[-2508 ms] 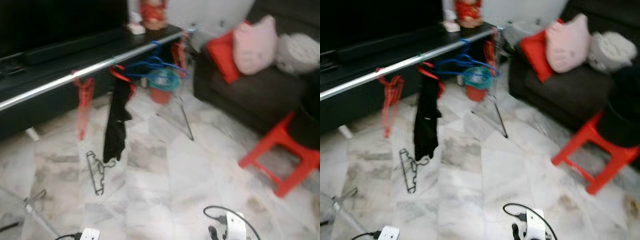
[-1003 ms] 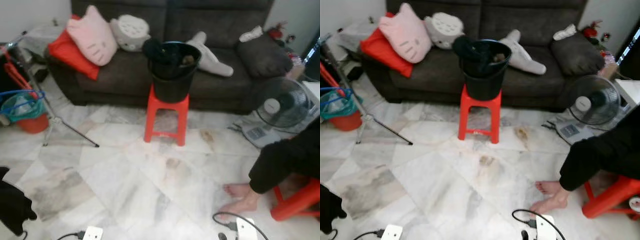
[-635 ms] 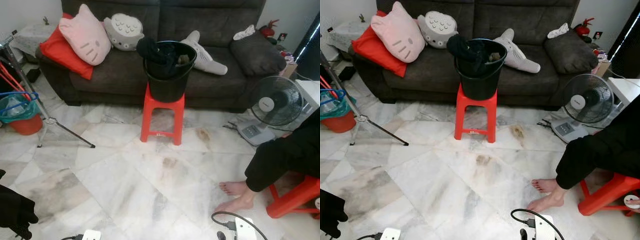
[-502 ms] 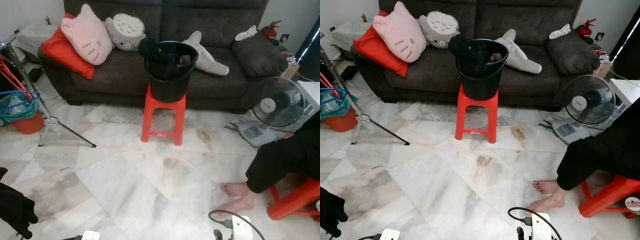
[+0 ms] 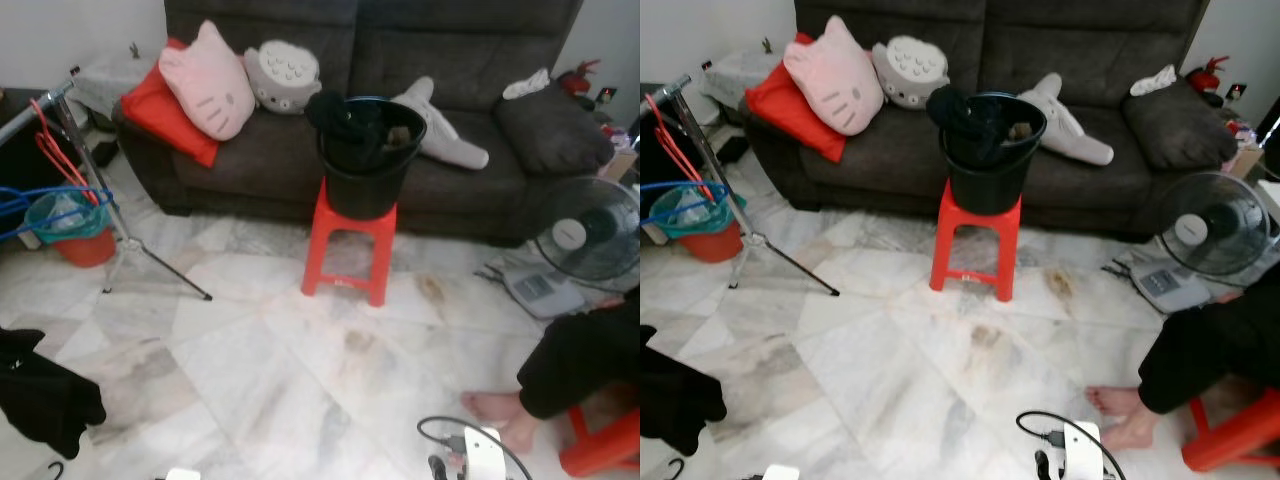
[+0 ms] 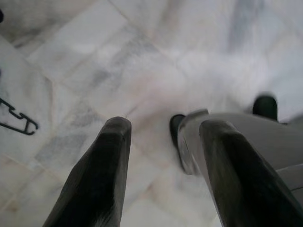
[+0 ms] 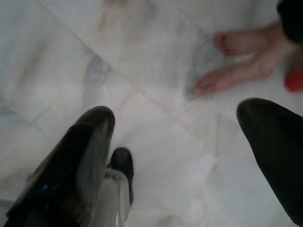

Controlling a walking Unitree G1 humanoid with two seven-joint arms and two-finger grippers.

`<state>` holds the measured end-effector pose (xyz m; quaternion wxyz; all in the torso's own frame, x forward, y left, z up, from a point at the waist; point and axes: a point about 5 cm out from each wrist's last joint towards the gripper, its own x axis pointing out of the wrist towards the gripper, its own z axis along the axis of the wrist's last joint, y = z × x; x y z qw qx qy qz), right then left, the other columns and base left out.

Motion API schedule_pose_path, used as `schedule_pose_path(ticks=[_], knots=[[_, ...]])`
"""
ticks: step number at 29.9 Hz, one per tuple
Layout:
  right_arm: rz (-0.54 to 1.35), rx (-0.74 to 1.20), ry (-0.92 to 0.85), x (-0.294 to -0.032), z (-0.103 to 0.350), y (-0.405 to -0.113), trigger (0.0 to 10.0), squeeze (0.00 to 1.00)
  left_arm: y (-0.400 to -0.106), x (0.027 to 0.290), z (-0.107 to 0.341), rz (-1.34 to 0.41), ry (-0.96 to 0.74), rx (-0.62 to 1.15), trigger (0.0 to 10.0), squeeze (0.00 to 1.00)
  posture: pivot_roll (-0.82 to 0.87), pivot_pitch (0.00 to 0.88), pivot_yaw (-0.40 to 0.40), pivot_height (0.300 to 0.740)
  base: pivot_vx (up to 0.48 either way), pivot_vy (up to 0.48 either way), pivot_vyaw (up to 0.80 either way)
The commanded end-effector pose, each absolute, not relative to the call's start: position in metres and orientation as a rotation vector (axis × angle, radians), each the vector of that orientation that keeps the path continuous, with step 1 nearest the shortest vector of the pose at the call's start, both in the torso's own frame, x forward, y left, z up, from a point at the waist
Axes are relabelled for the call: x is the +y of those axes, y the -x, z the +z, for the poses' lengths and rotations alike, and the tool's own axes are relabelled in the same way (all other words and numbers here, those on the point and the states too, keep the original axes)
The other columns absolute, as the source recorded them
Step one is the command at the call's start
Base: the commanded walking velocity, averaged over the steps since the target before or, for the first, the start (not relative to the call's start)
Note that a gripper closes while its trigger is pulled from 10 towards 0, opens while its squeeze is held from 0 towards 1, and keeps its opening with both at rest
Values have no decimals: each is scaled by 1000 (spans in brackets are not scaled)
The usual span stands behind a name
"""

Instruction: Hang hanger

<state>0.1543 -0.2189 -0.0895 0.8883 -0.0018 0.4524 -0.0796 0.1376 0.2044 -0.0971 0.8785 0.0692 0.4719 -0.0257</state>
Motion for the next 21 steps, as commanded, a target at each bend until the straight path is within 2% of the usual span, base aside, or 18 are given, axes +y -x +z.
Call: schedule_pose_path(ticks=[1, 8, 21], knots=[[-151, 936, -8, -212, -90, -158, 10000, 0, -127, 211, -100, -32, -146, 1024, 10000, 0, 13, 0, -35, 740, 334, 0, 0], [-166, 933, -27, -208, -90, -158, 10000, 0, -131, 211, -99, -33, -145, 1016, 10000, 0, 12, 0, -34, 740, 334, 0, 0], [-167, 933, -26, -212, -91, -152, 10000, 0, -131, 210, -99, -31, -137, 1021, 10000, 0, 5, 11, -34, 740, 335, 0, -726]])
